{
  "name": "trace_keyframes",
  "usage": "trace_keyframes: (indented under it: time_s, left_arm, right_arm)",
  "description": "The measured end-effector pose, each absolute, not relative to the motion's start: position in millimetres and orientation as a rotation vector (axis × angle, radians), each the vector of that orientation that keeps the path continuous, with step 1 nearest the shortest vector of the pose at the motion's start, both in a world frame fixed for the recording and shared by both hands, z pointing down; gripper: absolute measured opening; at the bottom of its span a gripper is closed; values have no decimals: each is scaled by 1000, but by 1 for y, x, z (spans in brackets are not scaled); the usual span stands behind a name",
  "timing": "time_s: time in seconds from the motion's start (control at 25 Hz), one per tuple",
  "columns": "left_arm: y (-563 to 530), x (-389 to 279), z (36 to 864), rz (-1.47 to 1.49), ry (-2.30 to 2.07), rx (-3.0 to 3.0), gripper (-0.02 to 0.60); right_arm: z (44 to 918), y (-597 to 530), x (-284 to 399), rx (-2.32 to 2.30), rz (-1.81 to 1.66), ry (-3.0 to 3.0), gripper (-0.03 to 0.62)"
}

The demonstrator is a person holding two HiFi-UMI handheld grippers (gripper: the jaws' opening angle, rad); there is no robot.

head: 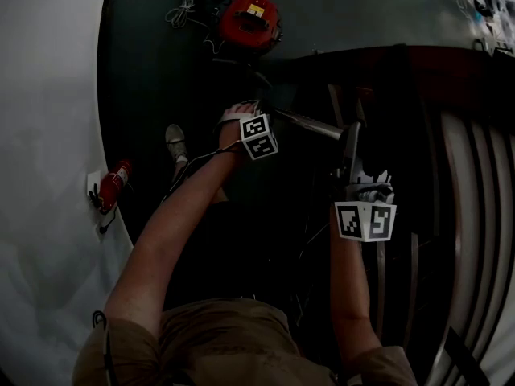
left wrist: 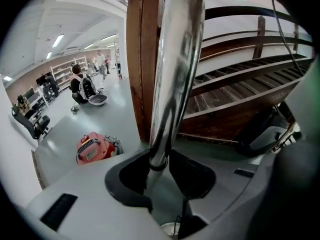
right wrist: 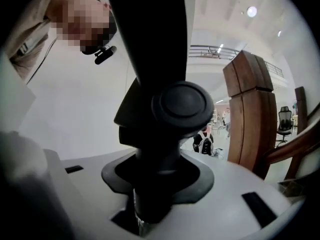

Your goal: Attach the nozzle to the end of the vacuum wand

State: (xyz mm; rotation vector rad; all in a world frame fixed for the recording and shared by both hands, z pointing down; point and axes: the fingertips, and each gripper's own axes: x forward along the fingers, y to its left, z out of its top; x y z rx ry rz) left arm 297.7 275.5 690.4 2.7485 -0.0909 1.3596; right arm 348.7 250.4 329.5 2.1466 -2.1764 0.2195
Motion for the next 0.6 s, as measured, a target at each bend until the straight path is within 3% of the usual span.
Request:
trace_keyframes:
  time_s: [0.6]
  left_arm:
    - [269,300,693,1347,-159,2736,119]
  right_arm:
    - [336,250,348,2135,178,-2225,154]
